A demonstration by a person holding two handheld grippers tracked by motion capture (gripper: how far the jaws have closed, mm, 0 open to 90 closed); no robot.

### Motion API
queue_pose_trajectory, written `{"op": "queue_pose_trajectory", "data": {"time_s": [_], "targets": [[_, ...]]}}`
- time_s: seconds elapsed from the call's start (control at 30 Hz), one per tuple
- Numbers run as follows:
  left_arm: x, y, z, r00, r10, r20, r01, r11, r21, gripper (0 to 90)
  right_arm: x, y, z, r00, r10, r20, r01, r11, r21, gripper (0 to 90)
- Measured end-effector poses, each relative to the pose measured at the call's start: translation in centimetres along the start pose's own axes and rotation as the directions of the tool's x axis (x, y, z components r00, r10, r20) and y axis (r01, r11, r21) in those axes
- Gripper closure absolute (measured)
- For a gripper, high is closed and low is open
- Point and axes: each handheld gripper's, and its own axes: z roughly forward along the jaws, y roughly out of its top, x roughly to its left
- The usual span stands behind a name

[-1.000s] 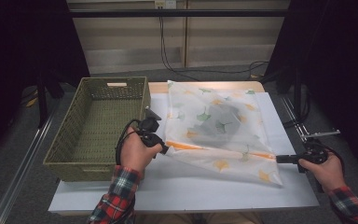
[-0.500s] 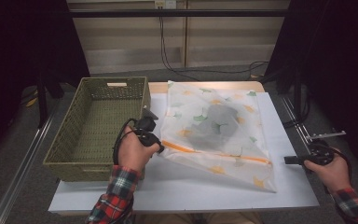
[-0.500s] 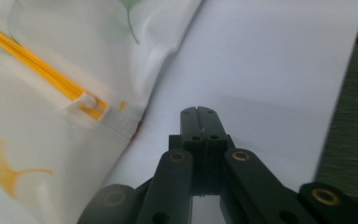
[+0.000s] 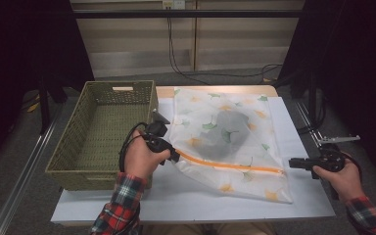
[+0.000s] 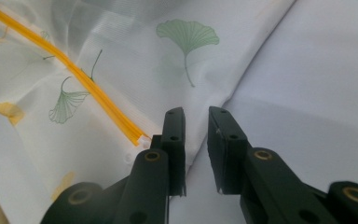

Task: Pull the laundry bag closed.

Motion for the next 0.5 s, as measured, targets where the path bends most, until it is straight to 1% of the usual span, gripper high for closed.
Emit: {"op": "queue_pose_trajectory", "data": {"time_s": [0.03, 0.07, 0.1, 0.13, 0.17, 0.2, 0.23, 0.27, 0.3, 0.33, 0.4, 0.43, 0.47, 0.5], "targets": [[-0.1, 0.0, 0.0, 0.9999, 0.002, -0.010, -0.002, 1.0000, -0.001, 66.6, 0.0, 0.0, -0.1, 1.0000, 0.008, 0.004, -0.008, 1.000, -0.012, 71.2], [-0.2, 0.1, 0.0, 1.0000, 0.007, -0.007, -0.007, 1.0000, -0.006, 64.9, 0.1, 0.1, 0.0, 0.9999, 0.005, 0.015, -0.005, 1.000, -0.027, 66.0], [-0.2, 0.2, 0.0, 1.0000, 0.006, -0.001, -0.006, 0.9999, -0.016, 60.1, 0.1, 0.1, 0.0, 0.9998, -0.008, 0.019, 0.009, 1.000, -0.029, 64.9], [-0.2, 0.2, 0.1, 0.9998, 0.012, -0.014, -0.012, 0.9999, -0.009, 57.9, 0.1, 0.2, 0.0, 0.9998, -0.005, 0.021, 0.006, 0.999, -0.033, 62.1], [-0.2, 0.2, 0.2, 0.9999, 0.012, -0.012, -0.012, 0.9999, -0.010, 57.3, 0.1, 0.2, 0.1, 0.9998, -0.005, 0.019, 0.005, 0.999, -0.034, 57.4], [-0.2, 0.3, 0.2, 0.9995, 0.025, -0.018, -0.025, 0.9995, -0.020, 53.8, 0.1, 0.3, 0.1, 0.9997, -0.008, 0.025, 0.009, 0.999, -0.042, 54.4], [-0.3, 0.4, 0.4, 0.9987, 0.043, -0.028, -0.044, 0.9985, -0.034, 48.8, 0.2, 0.3, 0.2, 0.9995, -0.014, 0.030, 0.016, 0.999, -0.043, 53.9], [-0.3, 0.4, 0.4, 0.9987, 0.043, -0.028, -0.044, 0.9985, -0.034, 44.0, 0.2, 0.3, 0.2, 0.9994, -0.019, 0.027, 0.020, 0.999, -0.038, 51.9], [-0.5, 0.6, 0.5, 0.9973, 0.062, -0.039, -0.064, 0.9967, -0.050, 40.3, 0.2, 0.3, 0.3, 0.9995, -0.016, 0.028, 0.017, 0.999, -0.041, 48.5], [-0.6, 0.6, 0.6, 0.9957, 0.081, -0.045, -0.084, 0.9950, -0.054, 36.2, 0.2, 0.3, 0.3, 0.9991, -0.024, 0.035, 0.026, 0.999, -0.048, 46.2], [-0.6, 0.7, 0.8, 0.9951, 0.088, -0.045, -0.090, 0.9944, -0.054, 29.2, 0.2, 0.4, 0.4, 0.9988, -0.033, 0.037, 0.035, 0.998, -0.046, 42.7], [-0.6, 0.7, 0.9, 0.9958, 0.077, -0.049, -0.079, 0.9952, -0.056, 27.2, 0.2, 0.4, 0.4, 0.9984, -0.034, 0.045, 0.037, 0.998, -0.055, 41.3], [-0.6, 0.7, 1.0, 0.9942, 0.094, -0.052, -0.097, 0.9934, -0.061, 26.2, 0.1, 0.4, 0.5, 0.9985, -0.036, 0.042, 0.038, 0.998, -0.054, 40.2], [-0.7, 0.7, 1.1, 0.9934, 0.101, -0.055, -0.105, 0.9921, -0.069, 23.9, 0.2, 0.4, 0.5, 0.9987, -0.031, 0.041, 0.033, 0.998, -0.059, 38.6]]}}
